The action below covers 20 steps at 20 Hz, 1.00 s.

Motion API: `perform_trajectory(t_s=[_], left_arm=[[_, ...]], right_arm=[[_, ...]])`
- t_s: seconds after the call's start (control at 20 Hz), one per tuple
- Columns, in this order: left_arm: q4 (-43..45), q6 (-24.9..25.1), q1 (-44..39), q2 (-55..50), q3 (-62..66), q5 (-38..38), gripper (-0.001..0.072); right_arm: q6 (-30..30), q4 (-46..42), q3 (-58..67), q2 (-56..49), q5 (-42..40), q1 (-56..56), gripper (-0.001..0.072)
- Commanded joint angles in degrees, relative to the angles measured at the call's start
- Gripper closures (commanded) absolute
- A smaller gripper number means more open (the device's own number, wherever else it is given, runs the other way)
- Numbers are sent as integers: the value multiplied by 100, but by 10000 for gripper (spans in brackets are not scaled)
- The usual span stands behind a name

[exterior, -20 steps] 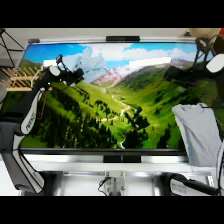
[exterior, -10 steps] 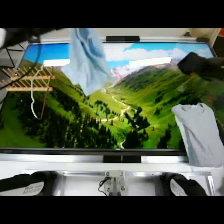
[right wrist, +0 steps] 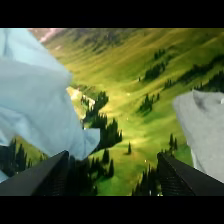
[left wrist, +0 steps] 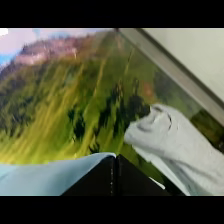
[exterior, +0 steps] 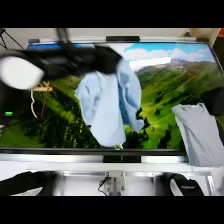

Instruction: Fold the shirts.

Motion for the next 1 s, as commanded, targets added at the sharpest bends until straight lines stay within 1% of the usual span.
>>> perform_trajectory(t_s=[0.0,0.05,0.1,0.15,0.2,0.25,0.3,0.4,0.5,0.55,0.6,0.7,0.75,0.8,0.95], left_arm=[[15,-721,-688,-870,-693,96,680],[-79,-876,-798,-1180,-686,122,673],[-321,-892,-844,-1447,-684,162,536],[-518,-894,-822,-1604,-684,109,261],[-535,-890,-695,-1652,-673,-109,54],[-413,-850,-457,-1620,-627,-494,45],[-155,-776,-83,-1552,-509,-1104,45],[612,-732,848,-1355,-313,-2306,47],[1274,-603,1829,-1178,-319,-3206,56],[1384,-487,2269,-1163,-358,-3560,102],[1370,-393,2691,-1163,-494,-3799,105],[1279,-396,3257,-1163,-1027,-3834,104],[1058,-393,3445,-1163,-1401,-3652,104],[769,-391,3552,-1163,-1753,-3377,104],[-85,-391,3534,-1202,-2592,-2323,104]], right_arm=[[203,-28,-317,-52,584,4,51],[212,35,-505,-144,560,4,51],[210,144,-748,-247,509,4,51],[208,299,-1025,-365,415,4,51],[190,463,-1279,-487,328,4,51],[164,619,-1521,-634,234,4,51],[136,743,-1753,-807,127,7,50],[90,837,-2107,-1172,-197,11,51],[26,872,-2299,-1578,-710,11,51],[-20,920,-2317,-1803,-970,11,51],[-116,1088,-2317,-2048,-1257,11,51],[-439,1648,-2317,-2509,-1770,11,50],[-584,1926,-2317,-2730,-1985,13,50],[-710,2070,-2317,-2953,-2208,70,49],[-1016,2031,-2317,-3488,-2741,501,39]])
